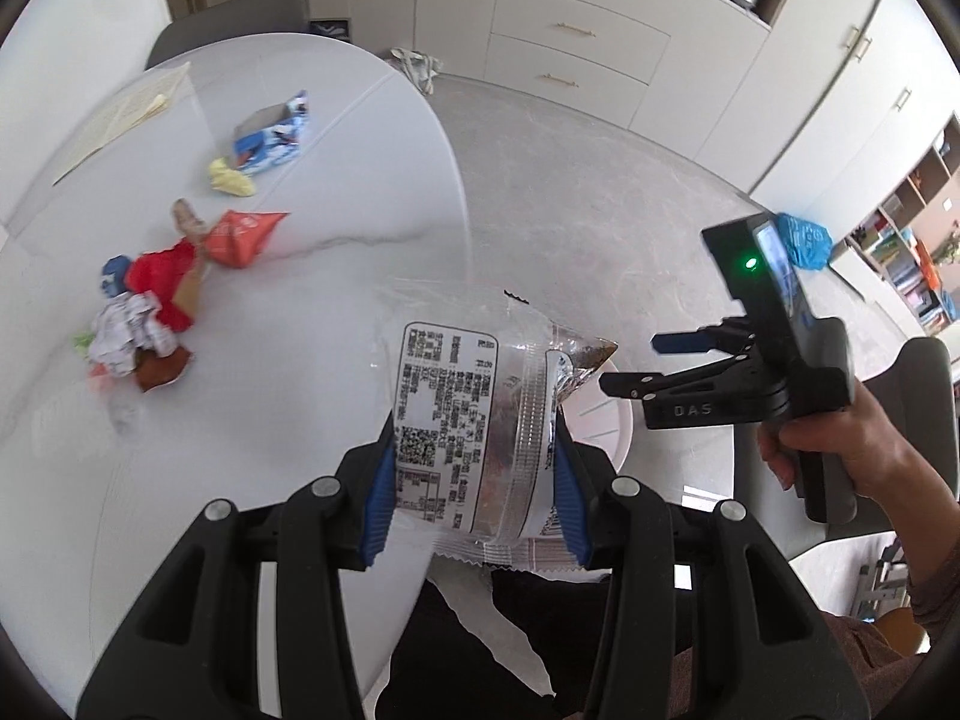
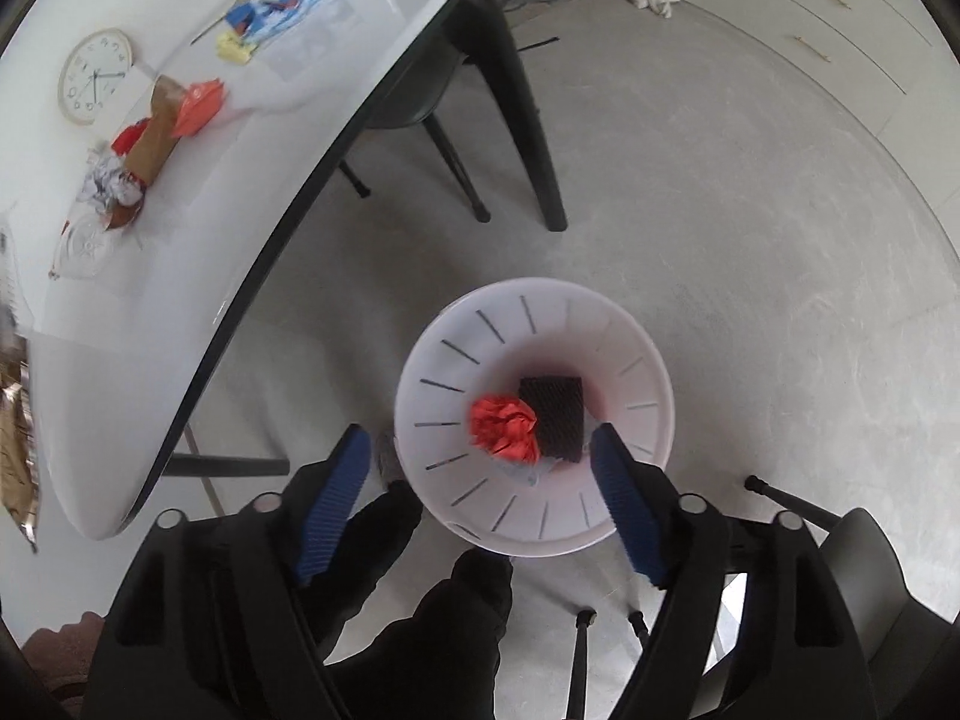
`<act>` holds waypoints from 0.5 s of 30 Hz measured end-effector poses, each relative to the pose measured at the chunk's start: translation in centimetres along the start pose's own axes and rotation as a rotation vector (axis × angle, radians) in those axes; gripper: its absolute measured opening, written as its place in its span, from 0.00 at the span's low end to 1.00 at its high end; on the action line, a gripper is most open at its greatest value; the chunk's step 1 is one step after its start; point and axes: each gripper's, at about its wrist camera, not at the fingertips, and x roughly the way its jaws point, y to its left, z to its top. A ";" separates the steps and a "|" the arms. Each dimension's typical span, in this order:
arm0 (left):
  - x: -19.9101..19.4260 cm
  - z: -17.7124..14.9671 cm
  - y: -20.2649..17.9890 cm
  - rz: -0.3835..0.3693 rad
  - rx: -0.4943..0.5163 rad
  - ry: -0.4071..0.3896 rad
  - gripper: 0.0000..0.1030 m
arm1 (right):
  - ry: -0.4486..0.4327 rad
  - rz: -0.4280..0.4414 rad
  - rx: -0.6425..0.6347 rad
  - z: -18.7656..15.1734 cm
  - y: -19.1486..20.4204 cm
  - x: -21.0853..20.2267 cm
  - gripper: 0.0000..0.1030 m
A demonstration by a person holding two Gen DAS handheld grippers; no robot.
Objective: Collect trash
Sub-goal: 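Grasp red tissue with the right tool while the left tool carries the packet to the wastebasket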
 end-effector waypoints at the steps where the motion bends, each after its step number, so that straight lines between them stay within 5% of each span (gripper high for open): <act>1: 0.4 0.2 -0.6 -0.004 0.012 0.010 0.43 | -0.018 -0.013 0.005 -0.1 -0.4 -0.8 0.84; 9: 4.8 1.6 -5.2 -0.068 0.107 0.078 0.43 | -0.164 -0.102 0.073 -0.9 -4.5 -8.2 0.92; 15: 8.1 1.9 -6.9 -0.075 0.134 0.120 0.69 | -0.223 -0.081 0.124 -1.2 -6.4 -10.3 0.93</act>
